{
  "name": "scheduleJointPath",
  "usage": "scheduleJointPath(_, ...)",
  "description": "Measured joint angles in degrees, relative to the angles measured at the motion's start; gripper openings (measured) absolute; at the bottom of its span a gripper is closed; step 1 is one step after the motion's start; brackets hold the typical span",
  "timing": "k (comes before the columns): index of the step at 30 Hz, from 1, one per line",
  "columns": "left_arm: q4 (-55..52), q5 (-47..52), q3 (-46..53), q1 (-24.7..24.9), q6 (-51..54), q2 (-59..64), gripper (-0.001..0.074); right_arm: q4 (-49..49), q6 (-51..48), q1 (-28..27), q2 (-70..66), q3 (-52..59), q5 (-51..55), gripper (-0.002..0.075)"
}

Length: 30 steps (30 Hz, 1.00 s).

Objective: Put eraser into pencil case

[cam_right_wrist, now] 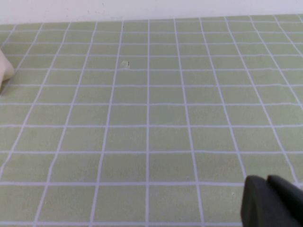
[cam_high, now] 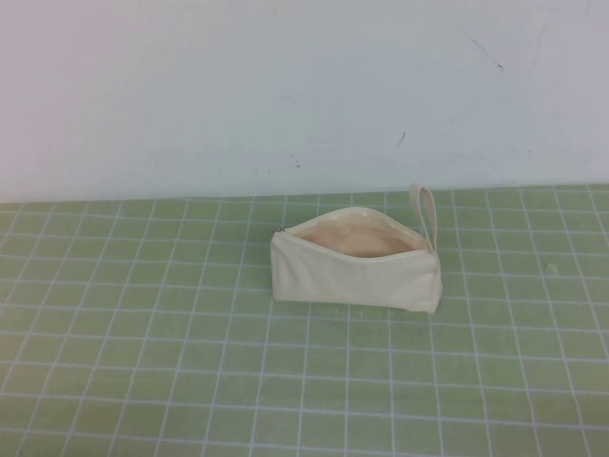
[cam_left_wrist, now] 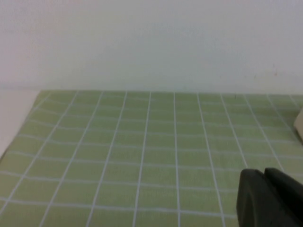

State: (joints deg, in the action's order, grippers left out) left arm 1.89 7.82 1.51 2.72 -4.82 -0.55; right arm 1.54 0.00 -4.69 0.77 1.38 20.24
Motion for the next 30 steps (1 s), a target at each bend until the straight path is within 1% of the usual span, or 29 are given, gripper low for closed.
scheduleJointPath(7,0.3,10.0,0.0,0.0,0.0,0.0,-0.0001,0.0,0.0,0.0,0.0,0.0,0.0,0.0000)
scheduleJointPath(30,0.7,11.2,-0.3,0.0,0.4,0.0,-0.0001,0.0,0.0,0.0,0.0,0.0,0.0,0.0000)
